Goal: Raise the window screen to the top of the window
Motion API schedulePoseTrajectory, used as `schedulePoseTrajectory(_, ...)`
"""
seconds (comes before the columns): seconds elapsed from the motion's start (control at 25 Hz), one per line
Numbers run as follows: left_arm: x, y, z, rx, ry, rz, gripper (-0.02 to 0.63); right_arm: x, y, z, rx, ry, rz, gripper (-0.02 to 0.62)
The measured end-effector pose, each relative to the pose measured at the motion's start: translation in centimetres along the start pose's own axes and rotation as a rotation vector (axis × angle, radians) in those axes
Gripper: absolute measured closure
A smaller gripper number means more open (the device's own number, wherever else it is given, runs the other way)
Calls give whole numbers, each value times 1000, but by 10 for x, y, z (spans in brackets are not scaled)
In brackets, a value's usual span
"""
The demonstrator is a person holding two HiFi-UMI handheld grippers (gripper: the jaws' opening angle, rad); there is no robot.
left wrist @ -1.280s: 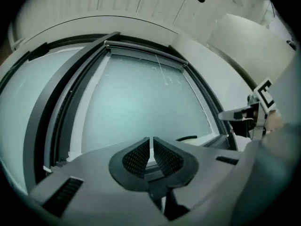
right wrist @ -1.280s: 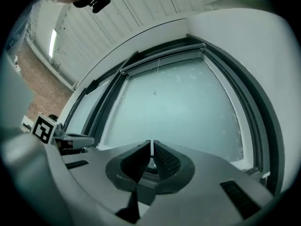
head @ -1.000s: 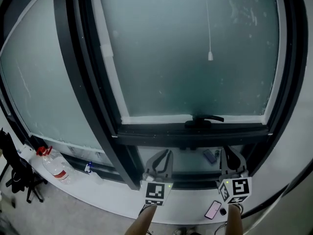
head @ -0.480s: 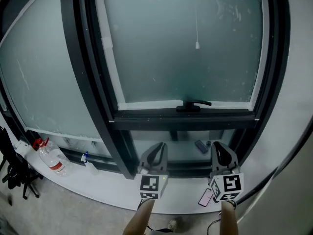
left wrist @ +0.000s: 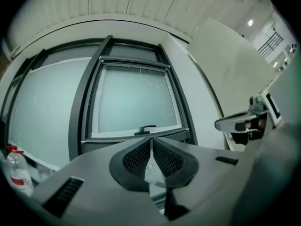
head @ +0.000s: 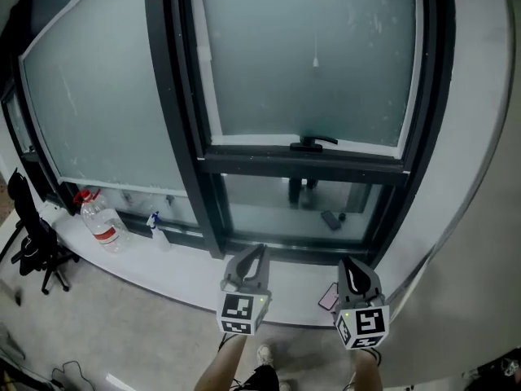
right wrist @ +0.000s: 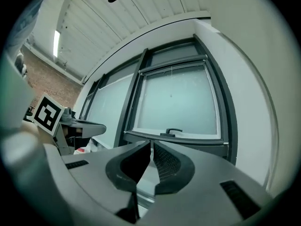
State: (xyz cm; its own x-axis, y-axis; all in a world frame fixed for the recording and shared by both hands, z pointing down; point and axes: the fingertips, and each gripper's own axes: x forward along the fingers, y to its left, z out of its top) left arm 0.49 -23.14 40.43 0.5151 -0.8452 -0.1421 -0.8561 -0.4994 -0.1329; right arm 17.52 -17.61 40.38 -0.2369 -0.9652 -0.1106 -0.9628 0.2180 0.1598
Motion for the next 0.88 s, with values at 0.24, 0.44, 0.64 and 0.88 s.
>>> schedulePoseTrajectory(0.24, -60, -22, 6, -25, -1, -25, 584, -46, 40, 9, -2, 5, 42, 571)
schedulePoseTrajectory(0.44, -106, -35, 14, -45, -36, -59, 584, -80, 73, 13, 42, 28, 34, 571)
schedulePoseTrajectory(0.64, -180, -38, 20, -104, -37, -75, 584, -136, 129, 28, 97, 40, 24, 571)
schedulePoseTrajectory(0.88, -270, -42, 22, -108, 6, -110, 584, -210, 183, 41, 212, 26, -67, 571)
